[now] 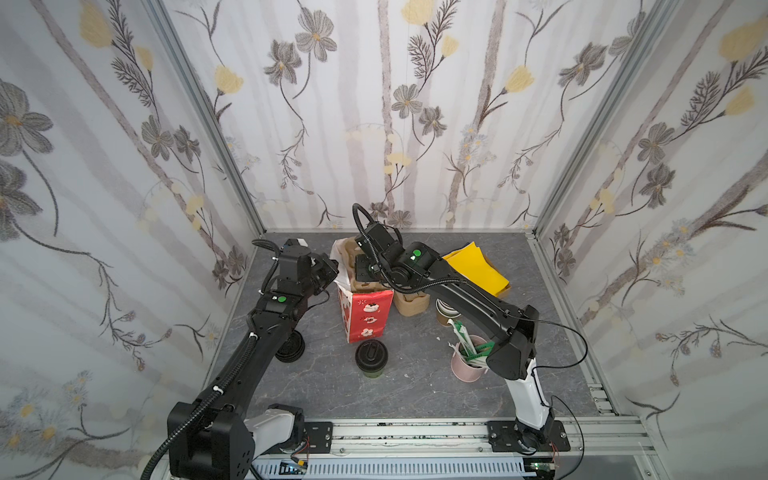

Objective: Pack the takeout coffee
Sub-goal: 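Lower the pulp carrier into the bag with the right gripper while the left holds it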

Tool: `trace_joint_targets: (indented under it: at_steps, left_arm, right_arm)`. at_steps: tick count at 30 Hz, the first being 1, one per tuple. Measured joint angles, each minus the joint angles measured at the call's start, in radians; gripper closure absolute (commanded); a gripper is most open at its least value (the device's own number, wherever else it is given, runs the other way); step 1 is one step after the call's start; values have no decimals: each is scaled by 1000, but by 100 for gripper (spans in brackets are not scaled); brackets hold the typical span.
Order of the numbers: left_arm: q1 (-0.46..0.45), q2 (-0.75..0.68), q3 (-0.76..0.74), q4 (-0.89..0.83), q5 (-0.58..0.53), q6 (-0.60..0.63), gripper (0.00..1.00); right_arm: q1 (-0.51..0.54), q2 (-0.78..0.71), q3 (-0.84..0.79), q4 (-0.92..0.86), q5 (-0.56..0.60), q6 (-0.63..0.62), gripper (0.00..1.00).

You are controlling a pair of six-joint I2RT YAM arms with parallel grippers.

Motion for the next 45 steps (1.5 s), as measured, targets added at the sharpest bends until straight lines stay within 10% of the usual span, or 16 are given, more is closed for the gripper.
trace_joint_targets:
  at_steps: [21, 26, 29, 45]
  left_arm:
    - [0, 6, -19, 16, 6, 10, 99]
    - [6, -2, -10, 15, 7, 7, 48]
    - [13, -14, -1, 22, 7, 3, 35]
    - [120, -63, 156, -251, -6, 71, 28]
  right_arm:
    - [-14, -41, 1, 10, -66, 34, 59]
    - [-11, -126, 1, 68, -54, 32, 55]
    - [-11, -175, 5, 113, -32, 8, 52]
    - [-24, -200, 3, -7, 63, -71, 42]
